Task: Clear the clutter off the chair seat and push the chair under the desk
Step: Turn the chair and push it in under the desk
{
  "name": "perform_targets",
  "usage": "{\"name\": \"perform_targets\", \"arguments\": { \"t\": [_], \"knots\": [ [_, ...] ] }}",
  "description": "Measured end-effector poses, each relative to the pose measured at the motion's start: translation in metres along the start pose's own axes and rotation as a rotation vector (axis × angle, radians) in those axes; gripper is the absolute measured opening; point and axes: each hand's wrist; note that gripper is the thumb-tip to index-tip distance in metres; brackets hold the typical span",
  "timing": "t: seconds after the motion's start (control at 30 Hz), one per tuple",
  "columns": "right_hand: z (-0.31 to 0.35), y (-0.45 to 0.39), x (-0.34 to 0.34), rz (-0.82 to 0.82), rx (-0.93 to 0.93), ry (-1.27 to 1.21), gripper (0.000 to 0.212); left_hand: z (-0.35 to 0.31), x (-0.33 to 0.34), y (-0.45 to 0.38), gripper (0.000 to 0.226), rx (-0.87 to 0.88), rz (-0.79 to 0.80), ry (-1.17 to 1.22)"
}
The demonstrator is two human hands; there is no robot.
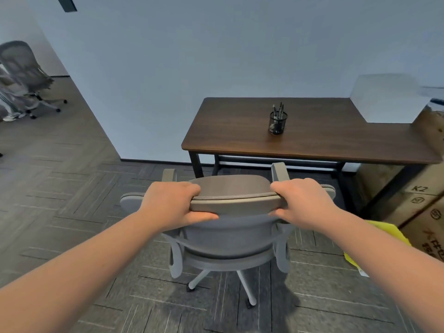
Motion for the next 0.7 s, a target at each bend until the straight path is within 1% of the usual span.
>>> {"name": "perform_targets", "arguments": {
  "t": [0.1,0.3,0.37,0.43,0.53,0.63,0.7],
  "knots": [
    [-0.018,0.009,-0.002,-0.008,0.045,0.004,0.028,-0.017,-0.004,-0.011,0.084,0.019,-0.002,0.01],
    [-0.038,0.02,-0.003,-0.047,0.128,-0.024,0.027,-0.035,-0.008,-0.032,0.07,0.037,0.024,0.032],
    [-0.069,0.043,-0.013,-0.084,0.196,-0.02,0.032,-0.067,-0.018,-0.06,0.07,0.086,0.004,0.033],
    [-0.072,0.041,-0.01,-0.112,0.179,-0.029,0.043,-0.066,-0.02,-0.065,0.075,0.077,-0.045,0.046],
    [-0.084,0.054,-0.004,-0.226,0.174,-0.054,0.054,-0.079,-0.022,-0.075,0.079,0.073,-0.073,0.035],
    [-0.107,0.069,0.005,-0.364,0.175,-0.031,0.056,-0.097,-0.026,-0.089,0.069,0.096,-0.075,0.039],
    [-0.118,0.072,0.004,-0.388,0.184,-0.019,0.056,-0.108,-0.032,-0.098,0.065,0.106,-0.06,0.033]
  ]
}}
Point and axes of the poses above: each hand's wrist, its own y-axis away from the middle knuckle, its own x-axis out of the palm, z = x × y, and after that the axes turned 9 degrees about -y, right-handed
